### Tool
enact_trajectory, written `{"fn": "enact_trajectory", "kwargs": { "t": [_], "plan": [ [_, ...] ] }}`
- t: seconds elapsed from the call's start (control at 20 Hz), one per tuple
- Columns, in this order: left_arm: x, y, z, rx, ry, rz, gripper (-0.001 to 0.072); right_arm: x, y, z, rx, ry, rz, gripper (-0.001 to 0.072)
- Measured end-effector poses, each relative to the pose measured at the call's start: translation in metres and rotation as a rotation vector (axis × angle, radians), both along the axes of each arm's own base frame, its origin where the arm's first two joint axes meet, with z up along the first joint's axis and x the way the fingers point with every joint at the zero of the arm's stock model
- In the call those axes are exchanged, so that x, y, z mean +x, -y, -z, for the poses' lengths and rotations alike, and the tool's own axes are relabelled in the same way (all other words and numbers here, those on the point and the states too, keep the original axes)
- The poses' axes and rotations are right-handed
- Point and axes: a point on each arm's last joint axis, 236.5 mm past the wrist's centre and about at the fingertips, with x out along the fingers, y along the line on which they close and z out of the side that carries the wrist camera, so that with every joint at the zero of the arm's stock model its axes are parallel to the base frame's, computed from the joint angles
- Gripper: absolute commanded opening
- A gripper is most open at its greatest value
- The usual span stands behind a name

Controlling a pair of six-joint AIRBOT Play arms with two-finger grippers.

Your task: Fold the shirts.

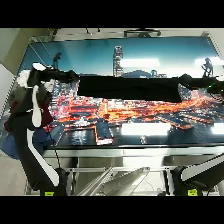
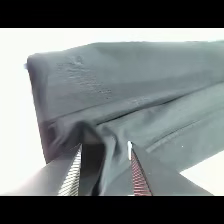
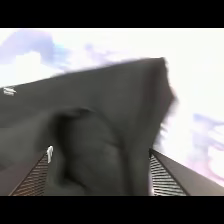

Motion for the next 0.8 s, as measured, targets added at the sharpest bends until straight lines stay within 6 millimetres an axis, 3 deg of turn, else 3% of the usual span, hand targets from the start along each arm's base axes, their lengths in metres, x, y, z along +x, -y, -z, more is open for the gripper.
{"fn": "enact_trajectory", "kwargs": {
  "t": [0.1, 0.15, 0.2, 0.25, 0.5, 0.55, 0.6, 0.65, 0.8],
  "plan": [
    [0.001, -0.023, -0.017, -0.01, 0.0, -0.055, 0.0312, -0.01, 0.007, 0.013, 0.007, -0.059, 0.007, 0.0691],
    [0.0, -0.031, -0.025, -0.014, -0.002, -0.072, 0.0272, -0.015, 0.006, 0.021, 0.017, -0.089, -0.003, 0.0692],
    [-0.001, -0.037, -0.034, -0.014, 0.005, -0.082, 0.0065, -0.018, 0.005, 0.028, 0.032, -0.109, -0.002, 0.0691],
    [-0.002, -0.04, -0.042, -0.017, 0.01, -0.091, 0.0022, -0.019, 0.003, 0.034, 0.043, -0.124, -0.003, 0.0692],
    [-0.008, -0.031, -0.078, -0.013, 0.057, -0.074, 0.0023, -0.015, -0.034, 0.05, 0.166, -0.152, -0.042, 0.0686],
    [-0.008, -0.024, -0.083, -0.011, 0.068, -0.06, 0.0023, -0.015, -0.043, 0.052, 0.181, -0.153, -0.061, 0.0533],
    [-0.01, -0.016, -0.087, -0.009, 0.078, -0.043, 0.0023, -0.016, -0.05, 0.054, 0.188, -0.161, -0.076, 0.0209],
    [-0.011, -0.006, -0.09, -0.006, 0.087, -0.019, 0.0023, -0.018, -0.058, 0.057, 0.198, -0.172, -0.096, 0.0088],
    [-0.019, 0.032, -0.084, -0.005, 0.085, 0.05, 0.0023, -0.015, -0.073, 0.05, 0.218, -0.154, -0.143, 0.0028]
  ]
}}
